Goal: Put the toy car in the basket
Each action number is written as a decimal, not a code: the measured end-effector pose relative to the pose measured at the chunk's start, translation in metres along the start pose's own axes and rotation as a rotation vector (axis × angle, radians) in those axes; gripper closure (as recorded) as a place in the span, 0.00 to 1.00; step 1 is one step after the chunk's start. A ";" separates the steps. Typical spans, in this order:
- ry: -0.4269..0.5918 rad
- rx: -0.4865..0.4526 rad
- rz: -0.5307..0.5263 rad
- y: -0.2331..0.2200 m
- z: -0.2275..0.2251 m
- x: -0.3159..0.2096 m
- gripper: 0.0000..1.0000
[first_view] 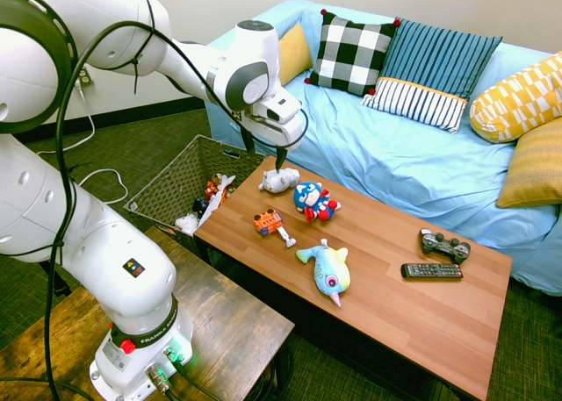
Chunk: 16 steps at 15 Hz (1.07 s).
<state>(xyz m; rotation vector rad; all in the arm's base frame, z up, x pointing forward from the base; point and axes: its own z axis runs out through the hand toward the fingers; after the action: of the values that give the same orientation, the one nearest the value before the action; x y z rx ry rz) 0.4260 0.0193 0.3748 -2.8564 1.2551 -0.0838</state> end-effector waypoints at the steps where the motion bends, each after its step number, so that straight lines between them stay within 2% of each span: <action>1: -0.002 0.001 -0.001 -0.001 0.000 0.001 0.00; 4: -0.042 0.072 0.046 -0.009 0.018 0.004 0.00; 6: -0.086 0.085 0.073 -0.015 0.053 0.007 0.00; 10: -0.205 -0.036 0.105 -0.031 0.135 0.005 0.00; 16: -0.271 -0.266 0.211 -0.060 0.230 0.017 0.00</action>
<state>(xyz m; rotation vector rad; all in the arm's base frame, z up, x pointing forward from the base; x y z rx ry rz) 0.4948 0.0470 0.1481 -2.7868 1.5967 0.4917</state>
